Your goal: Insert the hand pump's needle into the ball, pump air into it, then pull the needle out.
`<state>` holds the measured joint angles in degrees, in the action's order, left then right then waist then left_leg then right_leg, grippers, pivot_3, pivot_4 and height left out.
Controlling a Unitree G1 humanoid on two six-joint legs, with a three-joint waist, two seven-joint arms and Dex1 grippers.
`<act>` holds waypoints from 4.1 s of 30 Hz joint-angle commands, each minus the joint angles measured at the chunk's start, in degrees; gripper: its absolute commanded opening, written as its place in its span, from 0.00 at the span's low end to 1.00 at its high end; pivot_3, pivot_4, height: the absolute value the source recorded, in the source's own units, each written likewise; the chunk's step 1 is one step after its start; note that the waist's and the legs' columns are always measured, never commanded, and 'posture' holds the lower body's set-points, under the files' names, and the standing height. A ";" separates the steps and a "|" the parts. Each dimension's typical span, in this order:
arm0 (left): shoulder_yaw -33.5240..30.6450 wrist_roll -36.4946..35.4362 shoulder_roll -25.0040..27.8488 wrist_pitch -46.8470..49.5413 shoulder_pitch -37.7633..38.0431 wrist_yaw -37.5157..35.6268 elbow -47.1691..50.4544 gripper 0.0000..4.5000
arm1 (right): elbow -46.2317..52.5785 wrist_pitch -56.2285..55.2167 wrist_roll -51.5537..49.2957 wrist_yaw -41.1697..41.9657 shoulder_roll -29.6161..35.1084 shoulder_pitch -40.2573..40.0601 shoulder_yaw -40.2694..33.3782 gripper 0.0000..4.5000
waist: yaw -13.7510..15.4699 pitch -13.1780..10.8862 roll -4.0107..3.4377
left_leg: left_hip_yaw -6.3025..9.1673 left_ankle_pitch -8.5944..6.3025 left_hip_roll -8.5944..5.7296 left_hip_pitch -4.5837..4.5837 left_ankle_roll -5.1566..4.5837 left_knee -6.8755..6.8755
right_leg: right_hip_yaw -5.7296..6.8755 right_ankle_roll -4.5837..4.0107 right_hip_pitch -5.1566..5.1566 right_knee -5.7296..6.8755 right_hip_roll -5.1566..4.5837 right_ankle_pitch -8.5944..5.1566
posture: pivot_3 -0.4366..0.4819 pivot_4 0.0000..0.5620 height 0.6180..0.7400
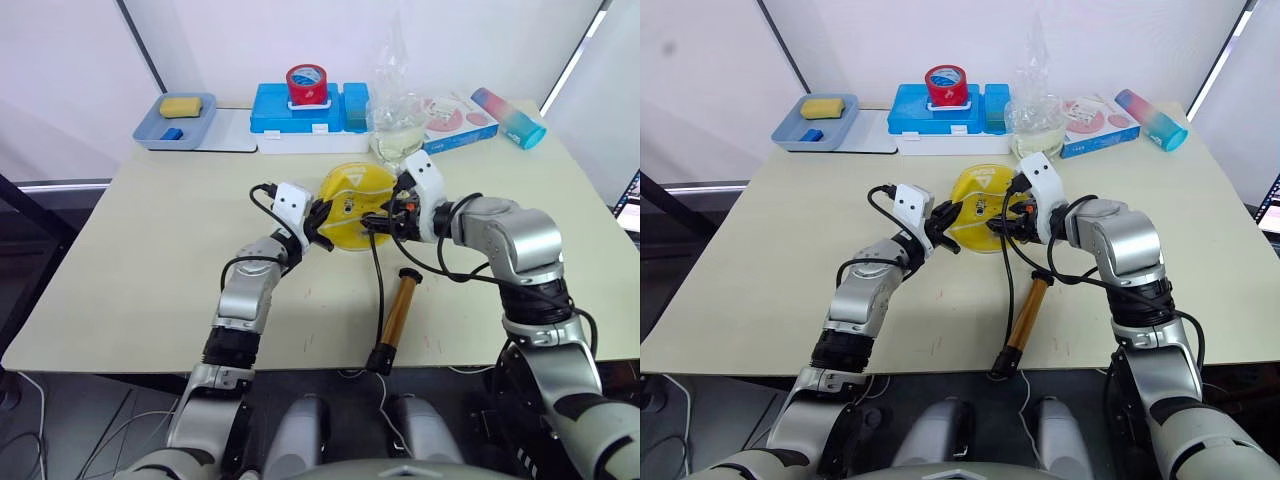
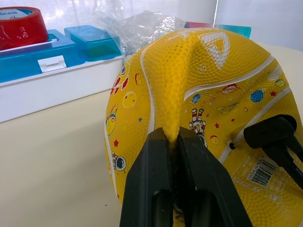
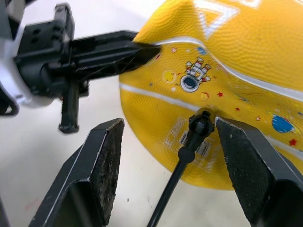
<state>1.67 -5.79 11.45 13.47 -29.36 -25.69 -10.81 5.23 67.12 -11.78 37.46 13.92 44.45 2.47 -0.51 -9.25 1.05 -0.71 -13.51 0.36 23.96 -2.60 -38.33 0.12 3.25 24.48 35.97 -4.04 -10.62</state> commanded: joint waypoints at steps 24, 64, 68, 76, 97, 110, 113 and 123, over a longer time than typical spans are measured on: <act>1.86 0.61 0.01 1.31 1.21 -0.76 -1.75 0.00 | -5.02 -3.50 -3.84 -14.24 -7.43 -0.23 -3.35 0.35 | -0.08 0.00 0.00 | -0.02 0.00 0.01 -0.01 0.00 0.02 | -0.01 0.00 0.00 -0.01 0.01 -0.01 | 0.48 0.27 1.00; 1.76 0.69 -0.15 1.19 1.54 -0.29 -2.09 0.00 | -9.75 -5.82 -4.62 -18.27 -7.22 1.84 -1.37 0.06 | -0.09 0.00 -0.01 | 0.01 0.00 0.02 -0.01 -0.01 0.03 | -0.01 0.01 0.00 -0.02 0.01 -0.02 | 0.48 0.27 1.00; 1.73 0.65 -0.25 1.09 1.46 -0.27 -2.23 0.00 | -10.13 -5.26 -3.84 -17.94 -6.16 2.58 0.19 0.06 | -0.09 0.00 -0.01 | -0.01 0.00 0.02 -0.01 -0.01 0.03 | -0.01 0.01 0.00 -0.03 0.00 -0.02 | 0.48 0.27 1.00; 1.66 0.57 -0.50 0.92 1.15 -0.26 -2.67 0.00 | -11.31 -4.52 -0.41 -14.39 -1.70 4.54 10.52 0.06 | -0.07 0.00 -0.01 | 0.01 0.00 0.02 -0.01 -0.01 0.03 | -0.01 0.00 0.00 -0.05 0.00 -0.03 | 0.48 0.27 1.00; 1.98 0.16 -1.21 1.17 1.79 -0.44 -2.51 0.00 | -23.66 -7.51 6.59 -11.51 -3.04 6.84 17.30 0.06 | -0.37 0.66 -0.06 | 0.06 -0.01 0.14 -0.27 -0.01 0.03 | 0.03 -0.14 -0.25 -0.08 0.00 -0.15 | 0.48 0.27 1.00; 1.88 0.05 -1.04 1.63 2.10 -0.62 -2.23 0.00 | -33.97 -9.41 8.76 -10.97 -6.47 8.33 16.91 0.06 | -0.60 1.23 -0.08 | 0.05 -0.02 0.23 -0.56 0.00 0.17 | 0.03 -0.07 -0.48 -0.12 0.00 -0.30 | 0.48 0.27 1.00; 1.80 0.07 -1.04 1.74 2.23 -0.48 -2.07 0.00 | -36.38 -10.55 9.61 -10.91 -6.67 8.33 17.02 0.06 | -0.74 1.32 -0.04 | -0.04 -0.04 0.25 -1.08 0.01 0.46 | 0.00 -0.10 -0.82 -0.23 -0.05 -0.40 | 0.48 0.27 1.00; 1.52 0.25 -1.25 1.87 2.39 -0.43 -1.86 0.00 | -46.35 -15.32 12.29 -11.72 -8.53 9.51 16.70 0.06 | -1.63 2.17 0.00 | -0.02 -0.03 0.26 -1.28 0.01 0.83 | 0.00 -0.21 -0.83 -0.26 -0.07 -0.47 | 0.48 0.27 1.00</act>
<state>0.60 -5.65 11.01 14.78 -27.88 -24.76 -12.53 -32.90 50.22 -2.07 27.10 5.43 57.75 17.57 -2.14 -7.08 1.04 -0.73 -13.54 0.62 22.66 -2.58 -37.48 0.12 3.03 23.65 35.71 -4.11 -11.10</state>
